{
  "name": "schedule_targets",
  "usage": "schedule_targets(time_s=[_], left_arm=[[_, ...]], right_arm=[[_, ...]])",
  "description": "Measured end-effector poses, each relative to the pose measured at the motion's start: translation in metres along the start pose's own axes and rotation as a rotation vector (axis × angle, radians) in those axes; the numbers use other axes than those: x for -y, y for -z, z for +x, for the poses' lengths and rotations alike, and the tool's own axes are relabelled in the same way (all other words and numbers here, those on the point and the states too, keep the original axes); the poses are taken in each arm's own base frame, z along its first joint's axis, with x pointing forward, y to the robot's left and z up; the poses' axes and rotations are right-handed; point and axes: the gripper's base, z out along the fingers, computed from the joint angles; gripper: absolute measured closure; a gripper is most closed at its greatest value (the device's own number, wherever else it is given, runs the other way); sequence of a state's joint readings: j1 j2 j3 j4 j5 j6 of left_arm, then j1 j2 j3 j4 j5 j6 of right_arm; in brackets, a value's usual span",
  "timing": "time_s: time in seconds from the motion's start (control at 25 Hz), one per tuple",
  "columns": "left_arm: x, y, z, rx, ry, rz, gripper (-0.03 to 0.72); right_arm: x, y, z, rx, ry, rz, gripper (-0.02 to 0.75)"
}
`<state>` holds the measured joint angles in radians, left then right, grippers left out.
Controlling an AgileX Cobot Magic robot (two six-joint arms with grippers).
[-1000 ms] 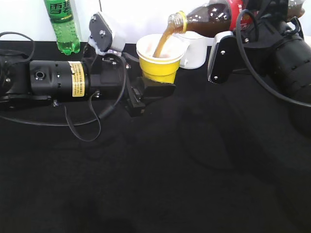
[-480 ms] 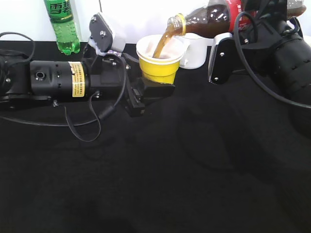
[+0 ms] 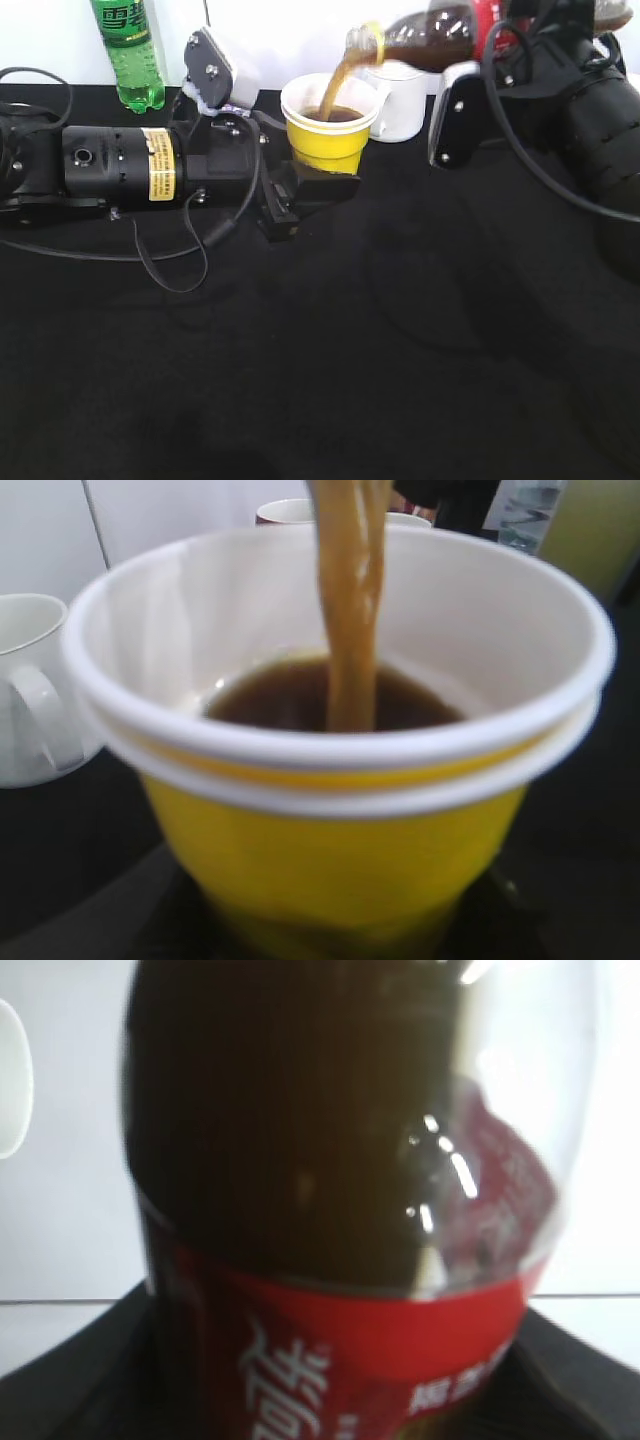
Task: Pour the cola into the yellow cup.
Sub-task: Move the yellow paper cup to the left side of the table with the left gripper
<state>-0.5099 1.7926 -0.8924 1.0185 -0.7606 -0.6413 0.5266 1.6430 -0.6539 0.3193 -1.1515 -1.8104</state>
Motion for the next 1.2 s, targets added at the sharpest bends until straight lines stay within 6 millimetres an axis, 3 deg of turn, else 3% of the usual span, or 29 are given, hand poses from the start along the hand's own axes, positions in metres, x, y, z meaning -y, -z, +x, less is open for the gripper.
schedule_targets(time_s=[0.08,0.28,0.44,0.6,1.0,1.12,1.2], left_arm=[[0.001,0.000,-0.002,0.020,0.006,0.009,0.240],[-0.002,0.000,-0.004,0.050,0.049,-0.021,0.240],[-0.008,0.001,-0.002,0.033,0.084,-0.076,0.241],[-0.021,0.008,0.000,0.031,0.094,-0.115,0.241],[-0.073,0.048,0.013,0.026,0.107,-0.289,0.240],[-0.077,0.047,0.017,0.025,0.092,-0.302,0.240],[-0.079,0.040,0.031,0.019,0.118,-0.293,0.240]], right_arm=[[0.000,0.000,-0.002,0.025,-0.250,0.000,0.236],[-0.003,0.000,-0.008,0.062,-1.069,-0.078,0.236],[-0.008,0.001,0.005,-0.113,-1.423,-0.037,0.236],[-0.020,0.003,0.014,-0.295,-1.512,-0.063,0.236],[-0.018,0.002,0.007,-0.206,-1.467,-0.111,0.236],[-0.017,0.002,0.003,-0.166,-1.445,-0.131,0.236],[-0.017,0.002,0.003,-0.161,-1.442,-0.135,0.236]])
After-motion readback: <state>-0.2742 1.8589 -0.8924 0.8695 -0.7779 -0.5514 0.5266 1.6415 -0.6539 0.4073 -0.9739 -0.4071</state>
